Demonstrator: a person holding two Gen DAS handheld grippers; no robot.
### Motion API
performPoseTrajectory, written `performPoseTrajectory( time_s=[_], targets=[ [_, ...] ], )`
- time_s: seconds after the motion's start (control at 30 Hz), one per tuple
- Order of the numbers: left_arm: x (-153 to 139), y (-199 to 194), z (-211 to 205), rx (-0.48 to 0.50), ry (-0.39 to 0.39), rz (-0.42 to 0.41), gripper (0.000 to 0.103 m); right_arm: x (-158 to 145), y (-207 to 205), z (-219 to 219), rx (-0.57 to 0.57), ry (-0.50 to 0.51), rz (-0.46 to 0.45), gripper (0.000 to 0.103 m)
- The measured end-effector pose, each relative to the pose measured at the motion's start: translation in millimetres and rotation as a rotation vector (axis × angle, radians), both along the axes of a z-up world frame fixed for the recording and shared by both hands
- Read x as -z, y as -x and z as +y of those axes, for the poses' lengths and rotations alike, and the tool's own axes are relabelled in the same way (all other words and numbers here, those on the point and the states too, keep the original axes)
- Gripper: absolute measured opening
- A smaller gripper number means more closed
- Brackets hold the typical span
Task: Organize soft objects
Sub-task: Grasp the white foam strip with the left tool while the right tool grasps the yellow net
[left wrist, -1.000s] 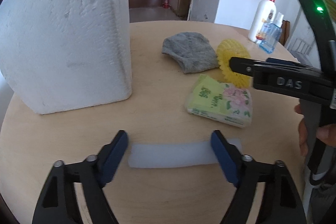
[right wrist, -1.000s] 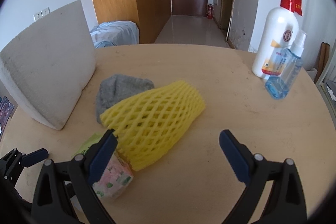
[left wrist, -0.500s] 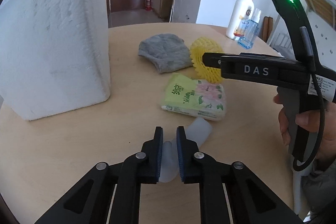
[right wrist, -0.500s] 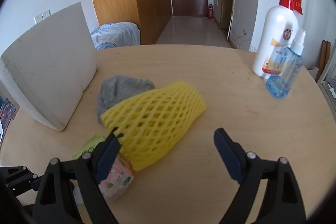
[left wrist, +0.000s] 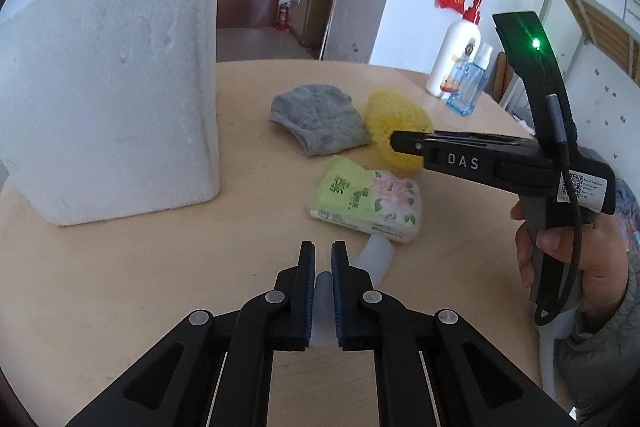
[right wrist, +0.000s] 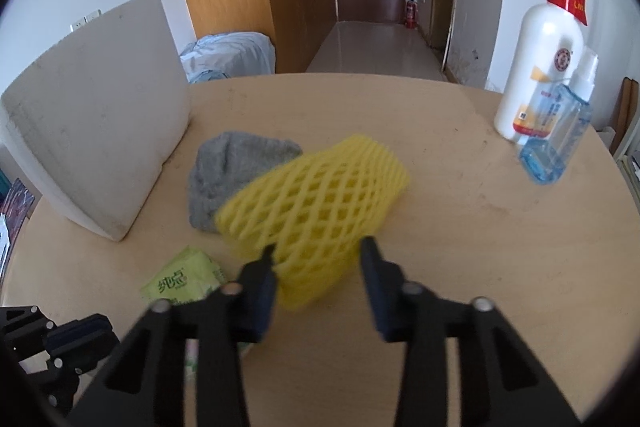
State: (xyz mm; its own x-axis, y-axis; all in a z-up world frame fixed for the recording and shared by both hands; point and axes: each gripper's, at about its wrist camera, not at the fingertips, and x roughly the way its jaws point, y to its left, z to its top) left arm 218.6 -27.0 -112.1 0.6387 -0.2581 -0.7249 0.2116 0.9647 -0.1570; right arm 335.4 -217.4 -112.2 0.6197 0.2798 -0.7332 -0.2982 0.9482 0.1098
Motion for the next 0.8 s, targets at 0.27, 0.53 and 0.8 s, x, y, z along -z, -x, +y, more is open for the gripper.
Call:
performPoseTrajectory(
  time_s=[0.27,0.53,0.8],
  targets=[
    [-9,4,4,0.001,0.028,-0.031,0.009,-13,8,-8,0.015,-0.046,-0.038,0.015],
    [-15,16,10,0.006,0.037,-0.044,0.009,-20,12,-9,0.023,-0.063,-0.056,0.011],
    [-15,17,13,0.003,0.035,-0.036,0.009,-17,9,-4,0.012,-0.072,-0.055,0.011]
  ],
)
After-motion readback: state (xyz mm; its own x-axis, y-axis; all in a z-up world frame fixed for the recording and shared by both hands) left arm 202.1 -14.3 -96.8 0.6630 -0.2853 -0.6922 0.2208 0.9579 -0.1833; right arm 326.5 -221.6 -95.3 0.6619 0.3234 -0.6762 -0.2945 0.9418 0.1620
